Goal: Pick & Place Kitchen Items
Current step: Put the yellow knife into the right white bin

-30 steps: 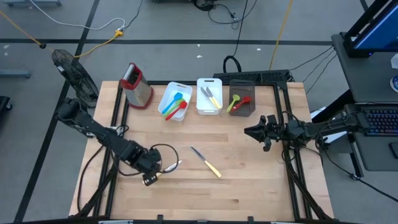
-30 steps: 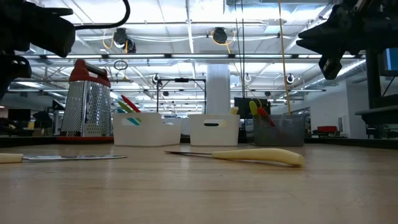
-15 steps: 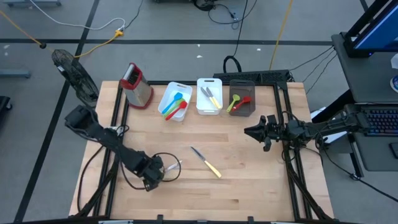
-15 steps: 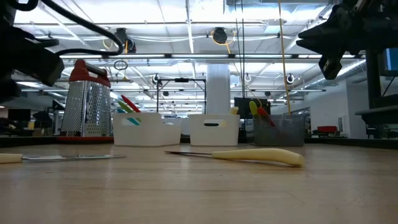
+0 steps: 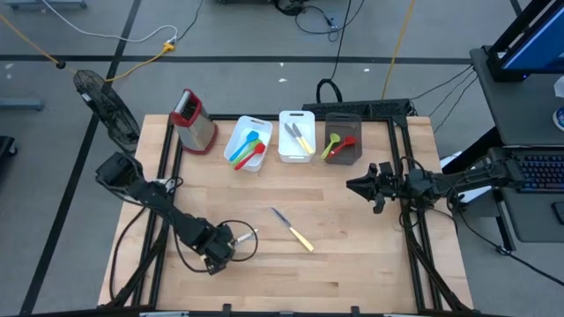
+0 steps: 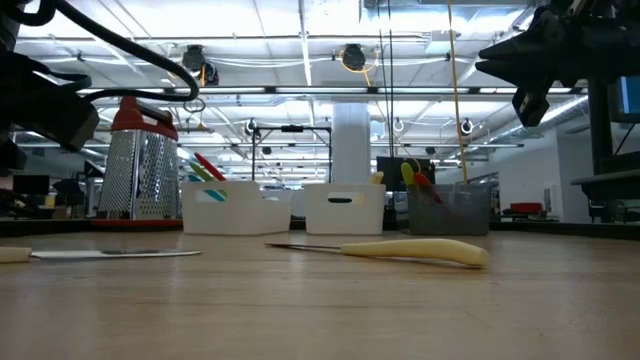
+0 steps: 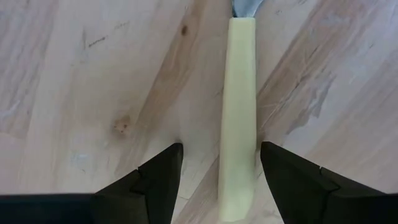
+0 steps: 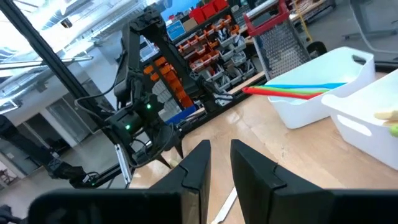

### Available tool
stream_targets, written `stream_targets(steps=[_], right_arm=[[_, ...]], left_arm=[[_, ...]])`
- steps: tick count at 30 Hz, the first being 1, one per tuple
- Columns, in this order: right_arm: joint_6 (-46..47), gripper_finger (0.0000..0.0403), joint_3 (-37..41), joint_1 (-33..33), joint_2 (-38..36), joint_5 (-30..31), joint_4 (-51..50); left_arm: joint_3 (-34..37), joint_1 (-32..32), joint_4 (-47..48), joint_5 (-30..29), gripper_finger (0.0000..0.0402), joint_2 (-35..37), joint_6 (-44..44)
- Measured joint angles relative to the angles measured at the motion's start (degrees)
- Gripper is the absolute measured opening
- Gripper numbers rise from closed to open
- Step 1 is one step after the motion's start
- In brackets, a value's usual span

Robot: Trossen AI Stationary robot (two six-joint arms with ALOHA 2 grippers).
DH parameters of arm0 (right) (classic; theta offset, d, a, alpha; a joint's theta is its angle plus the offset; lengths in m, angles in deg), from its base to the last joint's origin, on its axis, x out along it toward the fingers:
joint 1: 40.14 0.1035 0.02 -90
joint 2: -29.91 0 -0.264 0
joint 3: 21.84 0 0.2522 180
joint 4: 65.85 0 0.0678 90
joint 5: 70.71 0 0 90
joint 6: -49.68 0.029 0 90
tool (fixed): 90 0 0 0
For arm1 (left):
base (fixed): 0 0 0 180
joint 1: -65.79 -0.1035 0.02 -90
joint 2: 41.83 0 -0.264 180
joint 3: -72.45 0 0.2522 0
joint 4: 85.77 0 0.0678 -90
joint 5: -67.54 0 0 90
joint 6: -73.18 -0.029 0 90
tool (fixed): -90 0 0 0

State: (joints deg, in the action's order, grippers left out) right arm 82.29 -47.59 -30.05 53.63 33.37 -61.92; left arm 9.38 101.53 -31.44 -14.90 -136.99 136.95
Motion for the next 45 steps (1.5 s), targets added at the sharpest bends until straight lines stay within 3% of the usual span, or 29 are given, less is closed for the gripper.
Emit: stream_targets(steps=[10,13,18,19,45], right_arm=[[-0.4,0.0055,0.0,0.0,0.0,2.4,0.5],[-0.3,0.0055,0.0,0.0,0.0,2.4,0.5],[-0.3,0.0055,0.0,0.0,0.0,2.4,0.9],[-0.3,0.0055,0.0,0.0,0.0,2.4,0.9],[-0.3,0.0055,0.0,0.0,0.0,2.4,0.9]], left_arm=[[0.1,0.3,0.1,0.3,0.0221,-0.1,-0.6],[0.1,0.3,0.5,0.0,0.0179,-1.4,0.4],[-0.4,0.4,1.1,0.6,0.0053,-3.3,2.0],[-0.4,0.4,1.0,0.6,0.0049,-3.3,2.0],[0.4,-1.7,-1.7,0.3,0.0051,11.1,2.8]])
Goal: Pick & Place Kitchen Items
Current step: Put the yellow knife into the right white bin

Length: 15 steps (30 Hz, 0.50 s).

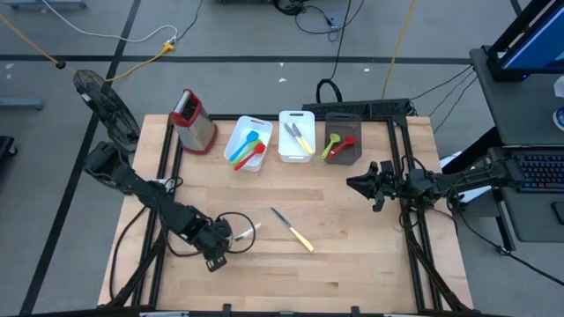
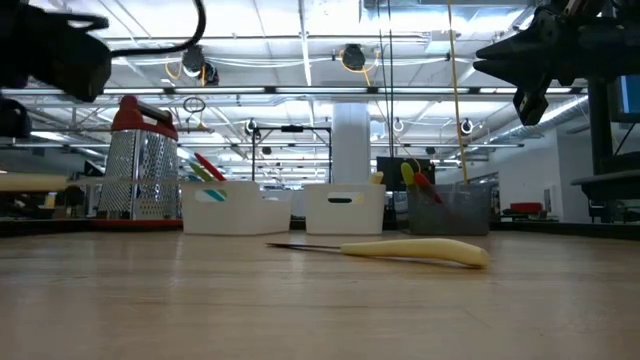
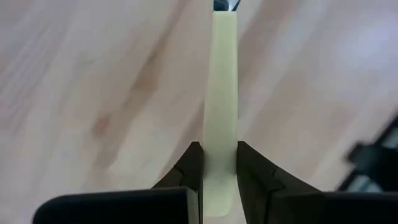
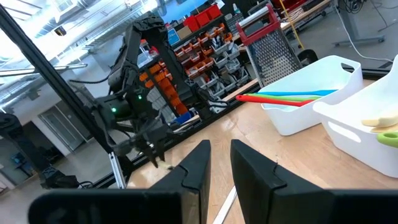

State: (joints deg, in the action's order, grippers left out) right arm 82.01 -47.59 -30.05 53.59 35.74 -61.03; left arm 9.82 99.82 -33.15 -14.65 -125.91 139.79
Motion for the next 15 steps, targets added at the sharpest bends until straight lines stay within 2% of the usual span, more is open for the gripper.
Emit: stream_targets(steps=[6,15], right_arm=[[0.0,0.0055,0.0,0.0,0.0,0.0,0.0],[0.0,0.0055,0.0,0.0,0.0,0.0,0.0]], left_arm=[[-0.1,-2.6,-11.6,-0.6,0.0051,1.6,0.0],[-0.2,-10.4,-36.2,0.7,0.0051,1.7,2.3]])
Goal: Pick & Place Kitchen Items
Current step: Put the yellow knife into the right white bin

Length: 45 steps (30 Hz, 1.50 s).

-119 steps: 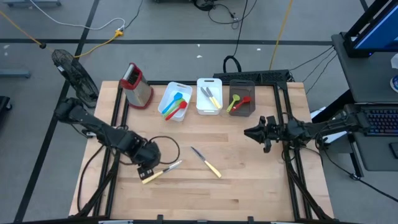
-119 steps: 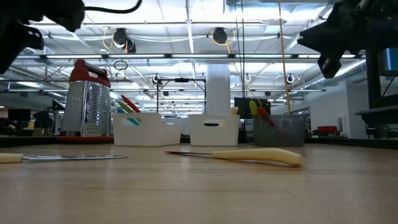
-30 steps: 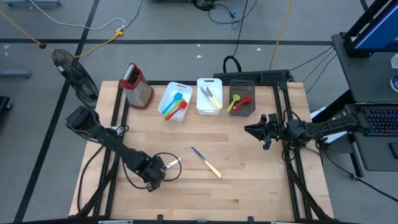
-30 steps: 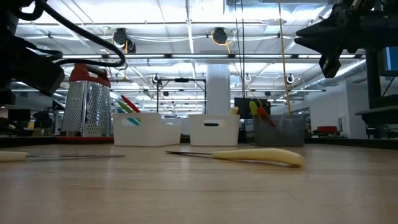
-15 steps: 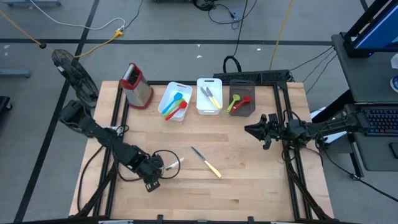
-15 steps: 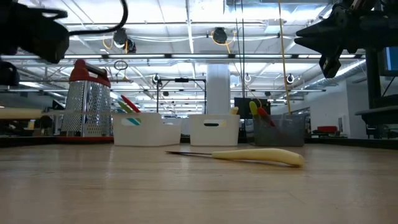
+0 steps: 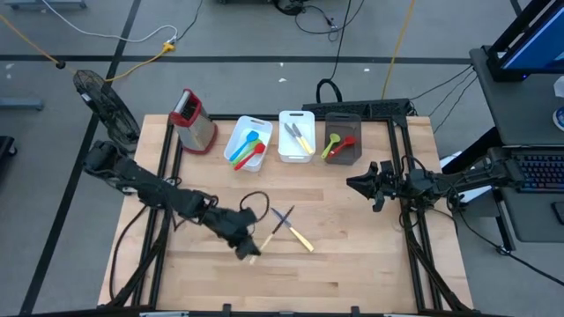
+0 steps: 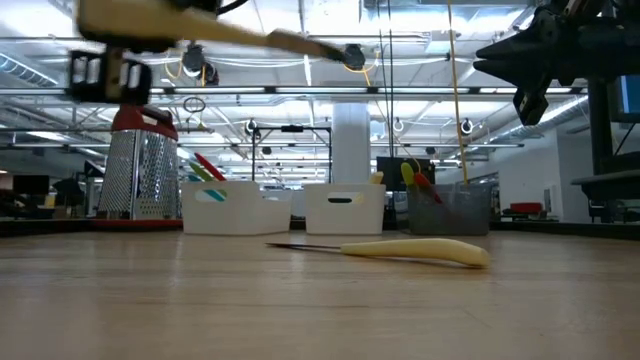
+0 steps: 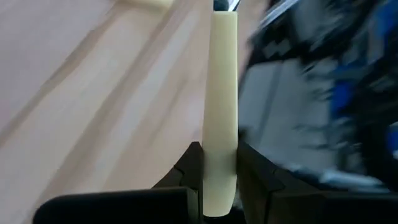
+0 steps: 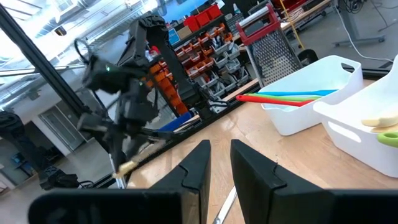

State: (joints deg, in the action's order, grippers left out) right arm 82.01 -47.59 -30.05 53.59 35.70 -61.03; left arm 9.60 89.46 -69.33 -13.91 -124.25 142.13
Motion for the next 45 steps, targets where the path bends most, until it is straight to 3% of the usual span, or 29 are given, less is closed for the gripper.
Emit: stream_targets(steps=[7,13,29,39,45], right_arm=[[0.0,0.0055,0.0,0.0,0.0,0.0,0.0],[-0.1,0.0055,0.0,0.0,0.0,0.0,0.0],[-0.4,0.0055,0.0,0.0,0.0,0.2,0.5],[-0.5,0.0055,0.0,0.0,0.0,0.0,4.4],[0.0,0.0055,0.0,0.0,0.0,-0.1,4.8]], left_arm=[[0.0,-4.8,-13.9,-2.3,0.0051,0.0,5.7],[0.0,-6.7,-20.5,-9.2,0.0051,0.0,11.4],[-0.1,-9.6,-30.3,-26.7,0.0051,0.0,15.9],[-9.9,-13.1,-27.8,-29.2,0.0051,-4.3,12.5],[-20.5,-17.9,-13.5,-23.7,0.0051,-9.3,14.0]])
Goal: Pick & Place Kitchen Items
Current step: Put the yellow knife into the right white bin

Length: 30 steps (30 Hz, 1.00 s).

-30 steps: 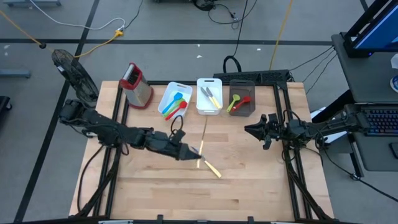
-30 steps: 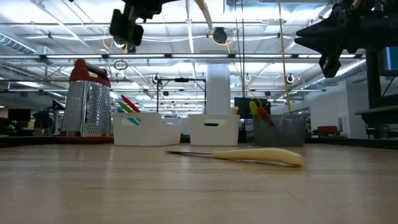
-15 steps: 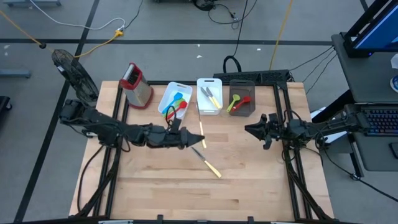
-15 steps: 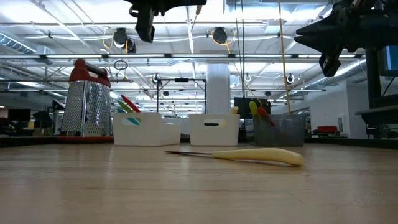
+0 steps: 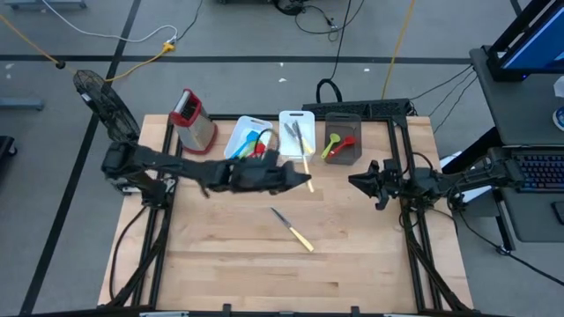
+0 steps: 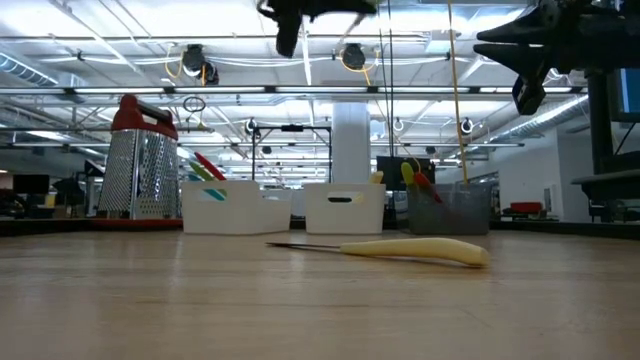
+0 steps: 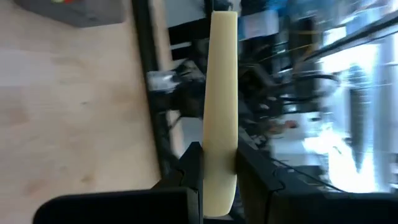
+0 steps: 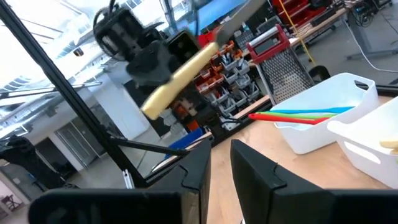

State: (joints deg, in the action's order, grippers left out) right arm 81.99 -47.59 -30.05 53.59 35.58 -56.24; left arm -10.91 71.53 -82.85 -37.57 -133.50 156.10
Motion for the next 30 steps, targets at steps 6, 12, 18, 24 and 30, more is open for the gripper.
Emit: stream_targets(steps=[6,12,18,24,30], right_arm=[[4.0,0.0055,0.0,0.0,0.0,-0.1,0.2],[7.6,0.0055,0.0,0.0,0.0,-0.1,0.0],[7.6,0.0055,0.0,0.0,0.0,-1.0,0.0],[7.4,0.0055,0.0,0.0,0.0,-3.1,0.0],[7.1,0.0055,0.0,0.0,0.0,-3.1,0.0]], left_arm=[[-10.4,-6.8,10.4,9.9,0.0051,-5.5,0.8],[-16.6,-13.9,17.4,17.3,0.0051,-10.3,1.7],[-18.3,-19.7,21.2,21.1,0.0051,-14.7,4.5],[-18.4,-24.5,25.1,25.4,0.0051,-17.7,7.6],[-18.3,-27.5,24.7,32.2,0.0051,-21.3,12.3]])
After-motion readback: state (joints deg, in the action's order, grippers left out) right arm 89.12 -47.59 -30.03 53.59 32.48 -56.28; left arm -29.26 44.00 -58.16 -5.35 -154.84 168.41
